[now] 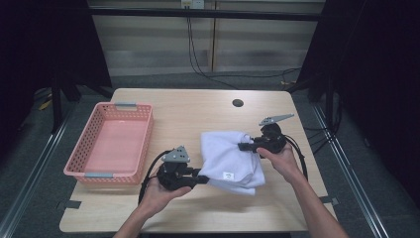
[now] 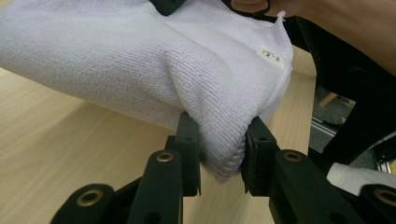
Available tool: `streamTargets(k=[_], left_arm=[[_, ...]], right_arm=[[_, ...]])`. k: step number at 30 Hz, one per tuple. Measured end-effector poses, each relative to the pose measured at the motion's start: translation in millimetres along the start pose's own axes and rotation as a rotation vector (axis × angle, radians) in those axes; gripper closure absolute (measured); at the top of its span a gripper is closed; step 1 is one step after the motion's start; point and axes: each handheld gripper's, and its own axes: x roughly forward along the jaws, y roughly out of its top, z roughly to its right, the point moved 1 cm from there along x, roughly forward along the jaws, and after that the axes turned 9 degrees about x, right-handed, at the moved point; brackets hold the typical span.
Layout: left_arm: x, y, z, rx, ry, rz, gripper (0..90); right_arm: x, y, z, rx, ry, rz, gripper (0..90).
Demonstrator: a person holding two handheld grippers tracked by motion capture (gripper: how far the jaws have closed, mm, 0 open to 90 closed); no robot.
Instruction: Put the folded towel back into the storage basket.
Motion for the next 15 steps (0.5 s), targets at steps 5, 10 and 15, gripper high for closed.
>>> streamTargets(k=[5,10,15], left_arm=[[-4.8,10.2,-5.9,0.001,0.001,0.035,72.0],[-6.7,15.1,-8.0,0.009,0.015,0.035,72.1],[-11.6,21.2,-12.2,0.013,0.028,0.032,72.1]], right_arm=[[-5.8,13.3,-0.2,-0.007,0.001,0.020,66.8],[-9.6,22.9,0.5,-0.012,0.004,0.035,66.8],[-9.6,30.5,-0.5,-0.018,0.006,0.042,66.8]])
